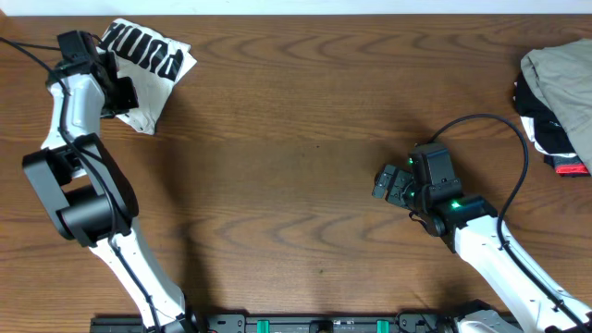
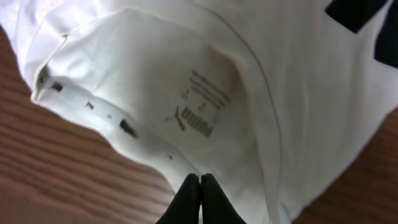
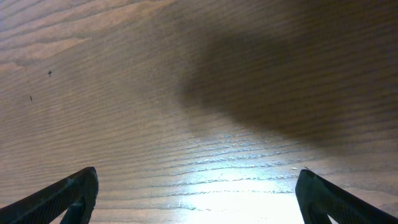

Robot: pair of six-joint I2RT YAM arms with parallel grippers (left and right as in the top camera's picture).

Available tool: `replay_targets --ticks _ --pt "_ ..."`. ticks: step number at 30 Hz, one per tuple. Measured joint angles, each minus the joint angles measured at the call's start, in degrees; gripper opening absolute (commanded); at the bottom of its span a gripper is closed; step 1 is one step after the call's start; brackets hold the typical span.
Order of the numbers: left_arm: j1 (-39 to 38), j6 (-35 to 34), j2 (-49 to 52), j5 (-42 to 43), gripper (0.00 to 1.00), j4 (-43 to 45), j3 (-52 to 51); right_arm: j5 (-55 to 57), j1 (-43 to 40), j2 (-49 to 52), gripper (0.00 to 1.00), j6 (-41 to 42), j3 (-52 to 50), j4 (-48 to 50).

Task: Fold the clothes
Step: 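Lower the bundle and press it flat with the left gripper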

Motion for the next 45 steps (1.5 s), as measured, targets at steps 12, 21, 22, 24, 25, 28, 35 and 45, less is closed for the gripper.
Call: replay_targets --ticks 12,21,22,24,25,28,35,45 --pt "0.00 -1.38 1.14 -0.17 0.06 3.63 -0.07 0.00 0.00 0.00 0.99 0.00 0.00 0.02" --pt "0.00 -4.17 5.44 1.22 0.06 6.01 0.04 0.04 0.00 0.00 0.99 0.00 0.00 0.11" --pt "0.00 -4.59 5.46 1.33 0.06 6.21 0.04 0.07 0.00 0.00 0.99 0.00 0.00 0.07" --pt "0.00 -5.66 5.51 1.49 0.06 6.51 0.04 0.09 0.00 0.00 0.99 0.00 0.00 0.11" --pt "0.00 -6.38 5.51 1.57 0.06 6.56 0.04 0.13 0.00 0.00 0.99 0.00 0.00 0.09" --pt "0.00 -8.59 5.51 2.25 0.06 6.56 0.04 0.20 0.00 0.00 0.99 0.00 0.00 0.09" --pt "-0.55 -18.23 5.53 5.99 0.06 6.80 0.04 0.22 0.00 0.00 0.99 0.00 0.00 0.09" --pt "-3.13 -30.29 6.29 7.58 0.06 11.19 0.04 0.22 0.00 0.00 0.99 0.00 0.00 0.09"
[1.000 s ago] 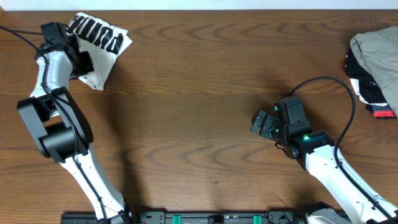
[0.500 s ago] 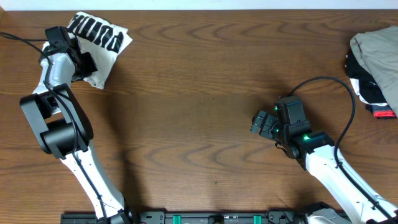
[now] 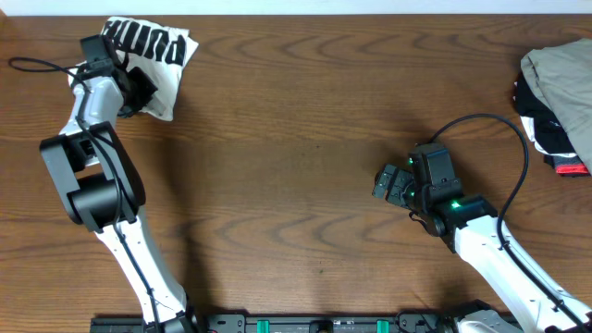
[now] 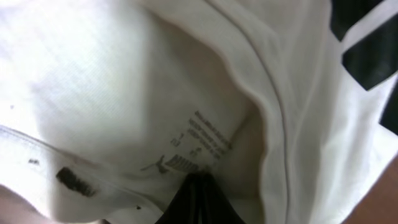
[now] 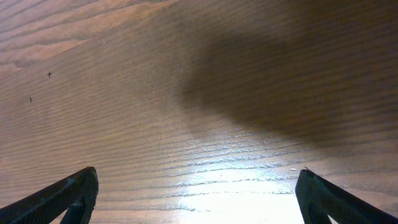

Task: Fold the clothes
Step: 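Lower the bundle and press it flat with the left gripper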

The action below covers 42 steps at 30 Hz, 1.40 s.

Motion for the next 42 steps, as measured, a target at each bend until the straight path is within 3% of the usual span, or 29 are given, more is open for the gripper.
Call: replay_targets --ticks 8,42 --pt "-1.97 -2.23 0.22 0.22 0.06 4.61 -0.02 0.00 0.00 0.00 0.99 0.00 0.00 0.00" --pt "-2.08 -2.80 1.73 -1.51 0.06 7.43 -0.02 0.00 0.00 0.00 0.99 0.00 0.00 0.00"
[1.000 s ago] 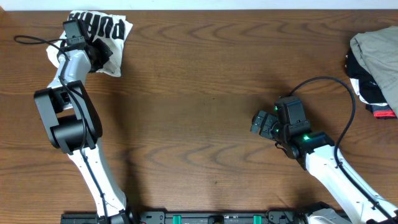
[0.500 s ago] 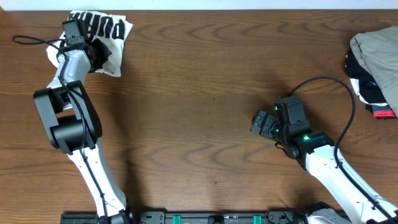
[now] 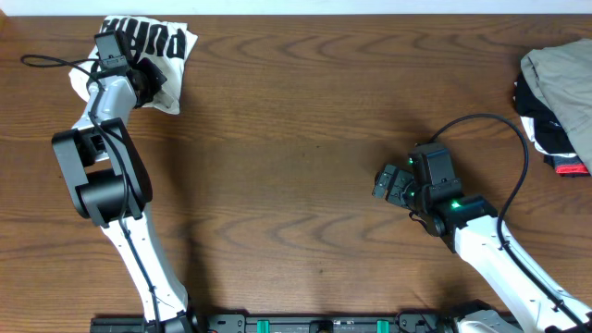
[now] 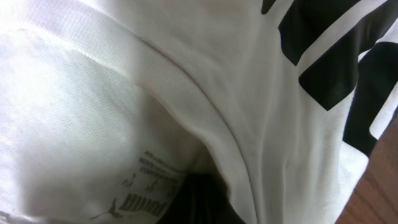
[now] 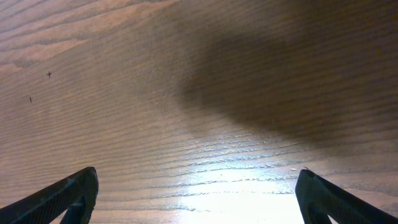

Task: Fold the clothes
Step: 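Lower the bundle and press it flat with the left gripper, then release the bundle and lift the left gripper away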

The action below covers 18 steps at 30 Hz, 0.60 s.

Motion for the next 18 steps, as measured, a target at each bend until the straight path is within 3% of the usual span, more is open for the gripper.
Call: replay_targets --ticks 12,18 --pt "1.16 -0.02 -3.52 5.88 0.08 -2.51 -0.26 0.02 0.00 0.00 0.99 0.00 0.00 0.00" --pt "2.40 0.02 -13.05 6.36 0.35 -2.32 -0.37 0.02 0.00 0.00 0.99 0.00 0.00 0.00"
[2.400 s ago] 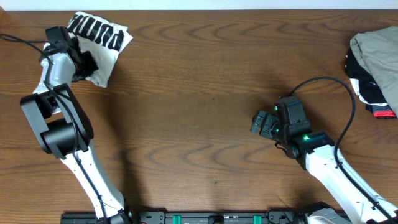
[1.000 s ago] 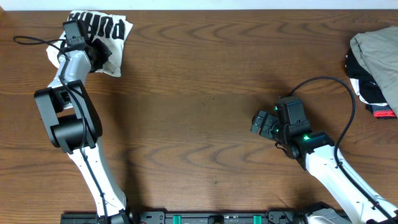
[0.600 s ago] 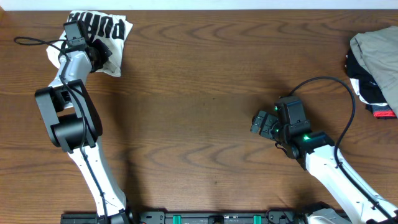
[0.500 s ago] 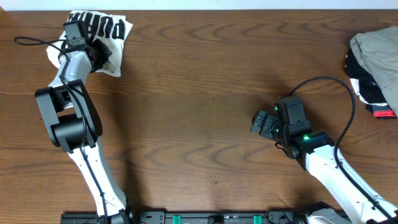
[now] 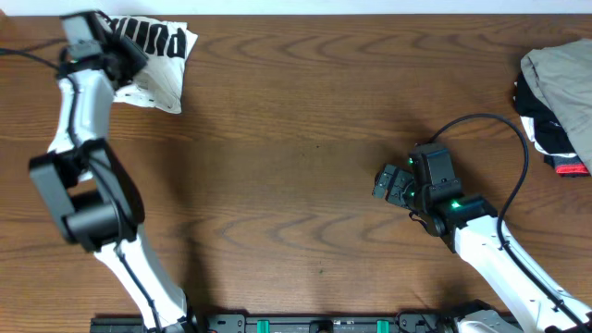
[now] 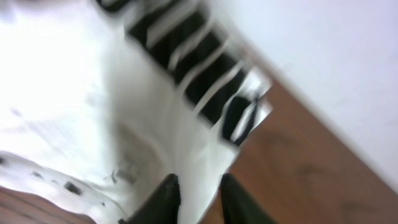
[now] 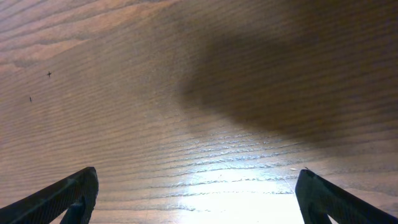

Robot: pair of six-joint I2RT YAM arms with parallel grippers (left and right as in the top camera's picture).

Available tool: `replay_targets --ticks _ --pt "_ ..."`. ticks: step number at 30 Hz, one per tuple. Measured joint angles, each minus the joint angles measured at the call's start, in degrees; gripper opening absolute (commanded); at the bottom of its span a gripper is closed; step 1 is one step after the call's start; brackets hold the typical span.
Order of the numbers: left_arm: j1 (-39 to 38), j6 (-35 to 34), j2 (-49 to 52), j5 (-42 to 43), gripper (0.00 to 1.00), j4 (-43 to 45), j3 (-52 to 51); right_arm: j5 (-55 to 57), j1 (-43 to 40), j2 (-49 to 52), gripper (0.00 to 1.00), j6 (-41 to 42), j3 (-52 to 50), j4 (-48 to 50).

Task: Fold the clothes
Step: 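Release the bundle and lift the left gripper away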

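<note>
A folded white shirt with black stripes (image 5: 153, 57) lies at the table's far left corner. In the blurred left wrist view the same shirt (image 6: 124, 106) fills the left half. My left gripper (image 5: 118, 57) hangs at the shirt's left edge. Seen from the wrist, the left gripper (image 6: 199, 185) stands open by a narrow gap just over the cloth, holding nothing. My right gripper (image 5: 388, 182) rests right of the table's centre, and the right gripper (image 7: 199, 186) is wide open over bare wood.
A heap of clothes (image 5: 555, 88), khaki over black, white and red, sits at the right edge. A pale wall (image 6: 323, 68) runs behind the table's far edge. The right arm's black cable (image 5: 504, 139) loops above the table.
My left gripper has opened and let go of the shirt. It now sits farther back from the cloth and more to the left. The shirt has stayed in the far left corner.
My left gripper was shut on the shirt near its neck label, a little in from the corner. At each later moment it held the shirt nearer the far left corner. Now the shirt lies there, released. The right arm stayed still and open throughout.
</note>
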Motion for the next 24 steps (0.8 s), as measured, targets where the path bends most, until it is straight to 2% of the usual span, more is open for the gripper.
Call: replay_targets --ticks 2,7,12,18,24 --pt "0.52 -0.07 -2.73 -1.46 0.40 2.08 0.02 -0.02 0.00 0.00 0.99 0.00 0.00 0.00" --pt "0.92 1.22 -3.93 -8.70 0.42 6.05 0.07 0.00 0.00 0.00 0.99 0.00 0.00 0.02" --pt "0.92 6.40 1.18 -14.47 0.46 15.21 0.07 0.15 0.00 0.00 0.99 0.00 0.00 -0.02" --pt "0.92 12.15 9.29 -16.41 0.46 23.58 0.04 0.68 0.00 0.00 0.99 0.00 0.00 -0.02" --pt "1.31 15.19 14.91 -18.82 0.45 27.54 0.00 1.05 0.00 0.00 0.99 0.00 0.00 -0.02"
